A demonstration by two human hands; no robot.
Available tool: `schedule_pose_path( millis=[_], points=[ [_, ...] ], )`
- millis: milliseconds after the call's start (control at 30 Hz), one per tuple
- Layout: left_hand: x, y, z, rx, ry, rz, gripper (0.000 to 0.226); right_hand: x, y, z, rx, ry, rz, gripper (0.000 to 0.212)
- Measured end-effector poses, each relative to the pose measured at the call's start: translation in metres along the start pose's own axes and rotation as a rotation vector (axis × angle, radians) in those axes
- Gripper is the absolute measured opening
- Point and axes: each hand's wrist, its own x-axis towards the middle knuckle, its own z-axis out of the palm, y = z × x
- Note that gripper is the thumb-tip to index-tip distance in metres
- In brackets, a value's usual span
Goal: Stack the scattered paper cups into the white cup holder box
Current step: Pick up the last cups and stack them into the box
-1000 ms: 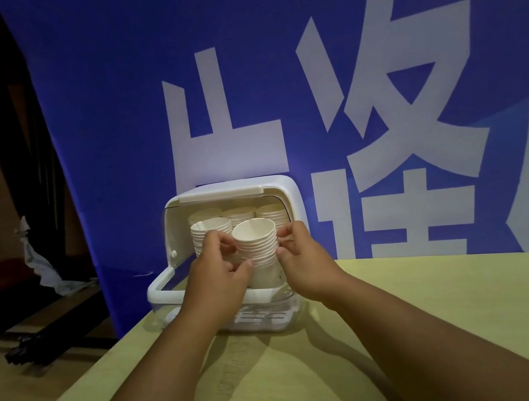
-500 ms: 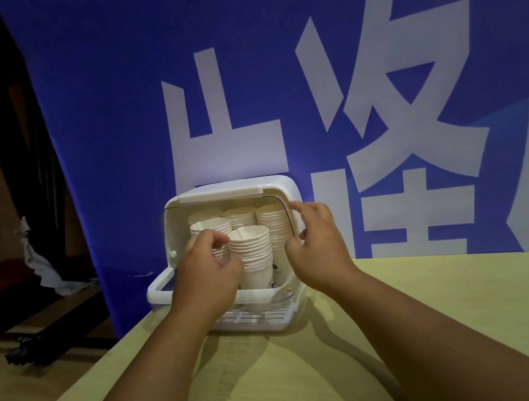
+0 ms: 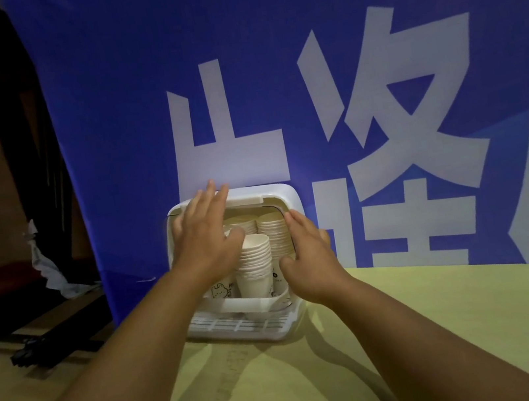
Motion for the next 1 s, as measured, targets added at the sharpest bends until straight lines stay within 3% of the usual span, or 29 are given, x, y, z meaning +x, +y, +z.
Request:
schedule_pose_path(
  millis=[100,200,400,533,700,867,1000],
  points=[
    [0.021,-0.003,-0.009,0.073,-0.099,-0.021,0.08,0.001,0.0,0.0,0.018,0.005,0.001,0.078],
    [0.021,-0.006,-0.011,0.114,-0.131,-0.028,0.062,0.002,-0.001,0.003,0.076,0.03,-0.009,0.073],
    [0.0,-0.005,-0.019,0.025,-0.072,-0.043,0.071,0.002,-0.005,0.001,0.179,0.214,0.038,0.04],
    [-0.022,-0.012,-0.016,-0.04,0.064,-0.04,0.059,0.005,-0.006,-0.004,0.197,0.259,0.069,0.023],
    [-0.043,-0.027,-0.003,-0.066,0.255,-0.017,0.017,0.005,-0.005,-0.002,0.15,0.246,0.083,0.029],
    [-0.064,-0.038,0.009,-0.198,0.259,-0.028,0.014,0.007,0.002,0.004,0.134,0.237,0.105,0.036],
    [-0.068,-0.042,0.008,-0.174,0.134,-0.045,0.02,0.002,0.005,0.01,0.114,0.205,0.09,0.037]
  ],
)
